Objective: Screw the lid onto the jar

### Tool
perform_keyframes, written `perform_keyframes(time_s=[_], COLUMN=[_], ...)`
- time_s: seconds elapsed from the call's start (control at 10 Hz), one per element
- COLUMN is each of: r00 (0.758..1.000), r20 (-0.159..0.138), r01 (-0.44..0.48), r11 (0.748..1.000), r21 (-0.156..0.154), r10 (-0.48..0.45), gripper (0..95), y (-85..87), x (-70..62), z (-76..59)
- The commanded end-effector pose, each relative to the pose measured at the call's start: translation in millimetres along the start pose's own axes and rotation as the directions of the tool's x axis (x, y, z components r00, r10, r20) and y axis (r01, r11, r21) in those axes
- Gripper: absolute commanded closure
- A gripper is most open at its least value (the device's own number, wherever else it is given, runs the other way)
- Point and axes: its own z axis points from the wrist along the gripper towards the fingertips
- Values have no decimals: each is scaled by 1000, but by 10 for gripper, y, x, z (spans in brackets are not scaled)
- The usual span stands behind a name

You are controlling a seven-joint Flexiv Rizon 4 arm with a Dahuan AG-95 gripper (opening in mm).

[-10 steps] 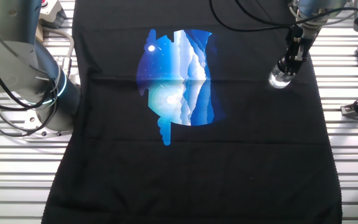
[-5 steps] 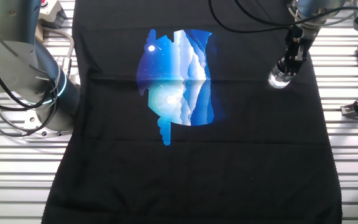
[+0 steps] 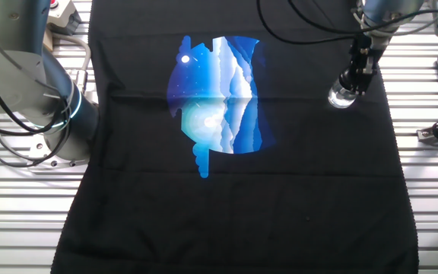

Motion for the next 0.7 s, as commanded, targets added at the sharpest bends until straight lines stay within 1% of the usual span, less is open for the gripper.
perform_keyframes(time_s=[0.1, 0.3, 0.4, 0.7], r00=[1000, 1000, 999, 998], r20=[-1, -3, -3, -9], r01=[8, 26, 45, 67], r11=[1000, 1000, 999, 998], r21=[2, 9, 9, 6], r10=[-8, -26, -45, -67], gripper=[190, 190, 0, 0], y=[5, 0, -3, -21], x=[-1, -2, -4, -8], z=[3, 5, -6, -101])
